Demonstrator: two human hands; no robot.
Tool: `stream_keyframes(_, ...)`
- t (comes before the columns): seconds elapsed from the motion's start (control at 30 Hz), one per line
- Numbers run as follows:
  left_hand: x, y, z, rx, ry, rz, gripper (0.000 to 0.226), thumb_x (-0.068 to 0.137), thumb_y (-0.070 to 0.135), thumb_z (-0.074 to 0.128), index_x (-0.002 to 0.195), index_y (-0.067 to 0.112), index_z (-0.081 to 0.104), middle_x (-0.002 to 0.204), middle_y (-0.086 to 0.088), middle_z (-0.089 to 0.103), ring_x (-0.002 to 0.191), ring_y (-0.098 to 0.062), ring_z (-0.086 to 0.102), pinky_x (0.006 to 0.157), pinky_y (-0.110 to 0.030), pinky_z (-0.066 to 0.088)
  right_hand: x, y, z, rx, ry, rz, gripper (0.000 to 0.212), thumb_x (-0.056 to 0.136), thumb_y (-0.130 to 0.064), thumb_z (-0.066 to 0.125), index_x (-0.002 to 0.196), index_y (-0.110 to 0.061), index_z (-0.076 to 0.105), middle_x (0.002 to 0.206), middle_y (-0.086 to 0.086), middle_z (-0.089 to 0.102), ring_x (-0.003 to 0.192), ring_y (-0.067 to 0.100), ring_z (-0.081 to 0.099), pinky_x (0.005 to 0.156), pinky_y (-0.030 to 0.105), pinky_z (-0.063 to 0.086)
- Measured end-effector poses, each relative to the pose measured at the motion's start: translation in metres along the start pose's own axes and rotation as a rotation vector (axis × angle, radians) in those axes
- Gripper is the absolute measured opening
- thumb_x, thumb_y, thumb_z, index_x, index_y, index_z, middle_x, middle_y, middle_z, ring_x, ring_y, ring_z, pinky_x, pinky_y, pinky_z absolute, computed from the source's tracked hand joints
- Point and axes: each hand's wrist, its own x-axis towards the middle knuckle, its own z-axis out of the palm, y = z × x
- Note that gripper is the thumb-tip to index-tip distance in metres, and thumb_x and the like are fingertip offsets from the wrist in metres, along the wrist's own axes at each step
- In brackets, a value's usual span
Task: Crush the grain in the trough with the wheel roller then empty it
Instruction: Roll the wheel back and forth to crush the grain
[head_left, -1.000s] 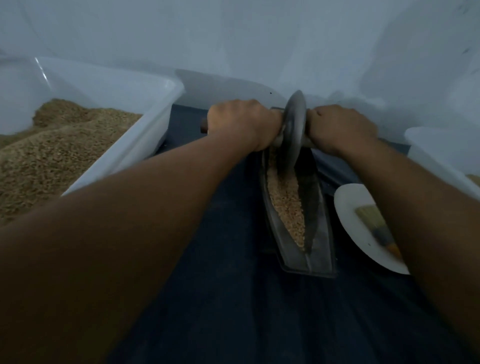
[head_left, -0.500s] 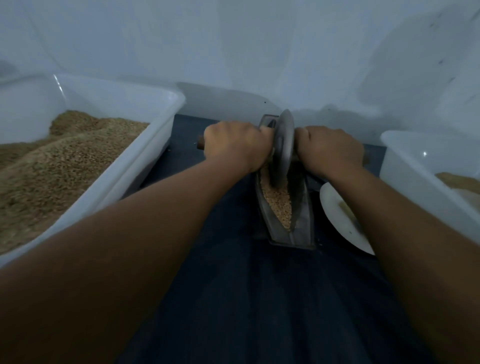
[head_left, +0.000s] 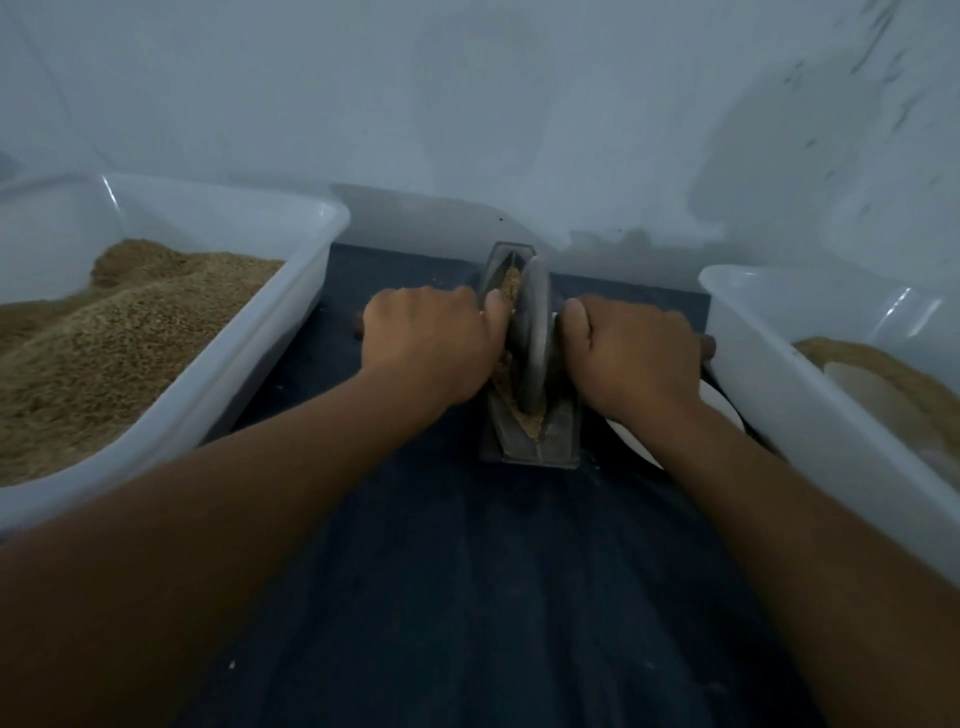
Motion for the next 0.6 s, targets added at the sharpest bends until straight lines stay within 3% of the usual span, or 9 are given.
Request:
stream_keyframes(0.1, 0.001, -0.003, 0.003, -0.026, -0.034, -0.06, 0.051, 0.097, 0.048, 0.009, 0.075, 0.019, 0.045, 0.063, -0.006, 0.054, 0.052, -0.028, 0.05, 0.062, -0.045, 0.053, 0.006, 0.0, 0.005, 0.001, -0.05, -0.028, 0.043, 0.1, -0.041, 0.02, 0.073, -0.024, 0.049, 0.067, -0.004, 0.048, 0.059, 0.023, 0.04, 0.067, 0.035, 0.027)
stream_keyframes(0.17, 0.008, -0.002, 0.008, -0.023, -0.023, -0.075, 0.058, 0.095, 0.051, 0.006, 0.074, 0.019, 0.049, 0.062, -0.006, 0.055, 0.051, -0.027, 0.049, 0.059, -0.04, 0.051, 0.012, 0.001, 0.01, 0.021, -0.073, -0.004, 0.039, 0.102, -0.04, 0.025, 0.073, -0.024, 0.047, 0.068, -0.003, 0.047, 0.062, 0.024, 0.041, 0.068, 0.036, 0.029)
stream_keyframes(0.23, 0.016, 0.0, 0.015, 0.001, 0.011, -0.056, 0.06, 0.093, 0.051, 0.006, 0.068, 0.021, 0.051, 0.057, -0.003, 0.051, 0.047, -0.023, 0.045, 0.05, -0.029, 0.038, 0.019, 0.002, 0.017, 0.035, -0.104, 0.019, 0.039, 0.1, -0.04, 0.024, 0.072, -0.025, 0.047, 0.068, -0.002, 0.049, 0.062, 0.025, 0.045, 0.066, 0.036, 0.031)
stream_keyframes(0.37, 0.039, 0.0, 0.024, 0.011, -0.021, -0.034, 0.055, 0.095, 0.049, 0.014, 0.064, 0.021, 0.05, 0.057, -0.001, 0.049, 0.048, -0.021, 0.044, 0.048, -0.027, 0.028, 0.038, 0.01, 0.032, 0.104, -0.213, 0.09, 0.041, 0.096, -0.046, 0.021, 0.074, -0.027, 0.049, 0.071, -0.001, 0.054, 0.06, 0.021, 0.045, 0.053, 0.032, 0.026)
stream_keyframes(0.47, 0.057, 0.0, 0.032, -0.017, -0.072, -0.043, 0.054, 0.096, 0.049, 0.016, 0.068, 0.021, 0.051, 0.062, -0.001, 0.048, 0.054, -0.02, 0.044, 0.053, -0.03, 0.03, 0.053, 0.014, 0.043, 0.132, -0.274, 0.133, 0.044, 0.093, -0.05, 0.018, 0.077, -0.027, 0.052, 0.075, -0.001, 0.05, 0.066, 0.024, 0.046, 0.058, 0.034, 0.029)
stream_keyframes(0.6, 0.078, -0.005, 0.041, -0.066, -0.154, -0.084, 0.048, 0.096, 0.05, 0.018, 0.073, 0.022, 0.049, 0.084, -0.007, 0.061, 0.07, -0.026, 0.048, 0.065, -0.036, 0.034, 0.077, 0.015, 0.053, 0.163, -0.313, 0.155, 0.043, 0.092, -0.051, 0.02, 0.075, -0.026, 0.05, 0.072, -0.002, 0.044, 0.062, 0.022, 0.042, 0.055, 0.033, 0.024)
